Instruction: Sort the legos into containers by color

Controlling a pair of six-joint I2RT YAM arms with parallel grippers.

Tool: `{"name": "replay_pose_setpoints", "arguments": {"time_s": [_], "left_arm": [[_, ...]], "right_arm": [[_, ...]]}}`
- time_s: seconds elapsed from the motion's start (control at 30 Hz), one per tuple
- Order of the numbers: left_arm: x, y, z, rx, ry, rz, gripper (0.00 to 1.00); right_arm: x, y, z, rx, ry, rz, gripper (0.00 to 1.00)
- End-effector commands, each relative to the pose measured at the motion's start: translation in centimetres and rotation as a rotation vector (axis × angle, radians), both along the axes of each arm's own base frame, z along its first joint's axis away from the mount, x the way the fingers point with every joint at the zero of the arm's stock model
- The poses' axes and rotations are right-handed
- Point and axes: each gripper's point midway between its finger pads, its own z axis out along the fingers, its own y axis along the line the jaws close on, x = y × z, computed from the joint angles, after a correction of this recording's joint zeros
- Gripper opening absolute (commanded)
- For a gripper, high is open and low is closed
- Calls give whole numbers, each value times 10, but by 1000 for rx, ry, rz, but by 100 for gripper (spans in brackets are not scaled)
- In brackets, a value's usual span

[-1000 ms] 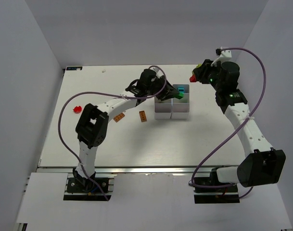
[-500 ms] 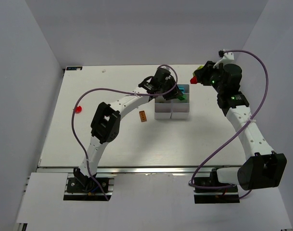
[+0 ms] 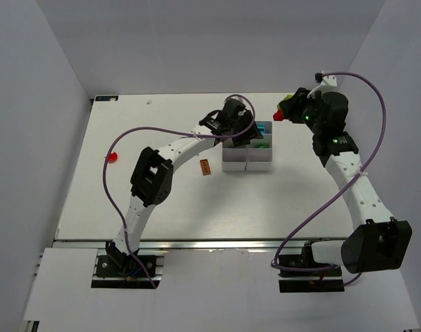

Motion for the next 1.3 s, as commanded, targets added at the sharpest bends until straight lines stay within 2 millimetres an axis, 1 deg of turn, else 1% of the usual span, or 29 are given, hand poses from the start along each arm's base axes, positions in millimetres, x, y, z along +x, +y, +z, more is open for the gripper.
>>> {"name": "replay_pose_setpoints", "arguments": {"time_s": [0.0,0.07,0.13,0.2,0.23,0.27,0.3,0.33,0.37,0.4,0.43,0.47,0.5,0.53,0.57,0.6,0.67,0.7,0.73,0.77,0.8,0.83,0.87,0.9,0.93,0.97,1.0,1.13,1.27], "left_arm": [[3,-3,62,-77,-98,10,66],[4,-2,72,-93,-112,16,65],[3,1,94,-118,-149,28,62],[2,8,105,-123,-172,40,56],[0,15,124,-144,-198,51,52],[-2,21,130,-151,-207,56,47],[-3,25,138,-167,-227,56,46],[-10,39,141,-167,-230,62,46],[-16,45,145,-176,-245,42,47],[-19,48,155,-207,-285,25,54],[-31,62,152,-205,-287,18,60],[-38,64,161,-245,-322,-22,65],[-45,69,160,-262,-324,-37,77],[-51,81,136,-255,-285,-38,85],[-63,90,155,-309,-307,-40,93],[-70,91,175,-387,-368,-68,98],[-86,106,177,-423,-400,-75,98],[-91,108,183,-438,-436,-91,98],[-95,110,185,-439,-459,-108,98],[-100,111,178,-420,-484,-135,98],[-105,113,188,-437,-527,-154,98],[-111,112,190,-446,-549,-189,98],[-115,113,184,-441,-565,-212,98],[-123,113,196,-474,-615,-240,98],[-126,114,198,-485,-635,-251,98],[-130,115,208,-512,-689,-268,98],[-135,117,205,-519,-697,-274,98],[-138,117,205,-534,-710,-287,98],[-140,114,217,-634,-725,-286,98]], "right_arm": [[-6,0,26,14,-74,9,0],[-7,0,26,11,-77,17,0],[-10,4,27,5,-83,49,0],[-12,6,29,2,-92,74,0],[-14,10,29,4,-91,109,0],[-15,11,30,4,-96,122,0],[-16,14,29,7,-93,141,0],[-21,21,32,11,-103,196,0],[-23,23,32,13,-107,220,0],[-28,31,35,21,-119,283,0],[-31,36,39,25,-135,317,0],[-32,39,39,40,-130,343,0],[-38,47,41,52,-130,401,0],[-40,51,42,62,-128,429,0],[-40,55,44,86,-117,453,0],[-46,63,45,101,-111,511,0],[-47,70,45,119,-107,566,0],[-56,77,47,139,-104,636,0],[-58,82,44,151,-95,672,0],[-59,85,48,159,-116,703,0],[-66,90,51,176,-112,762,0],[-67,93,48,225,-71,786,0],[-69,96,48,250,-58,811,0],[-76,100,55,288,-59,865,0],[-78,102,57,307,-57,887,0],[-78,104,55,324,-45,905,0],[-82,107,61,322,-69,938,0],[-87,116,66,359,-55,985,0],[-94,120,65,408,-21,1009,0]]}}
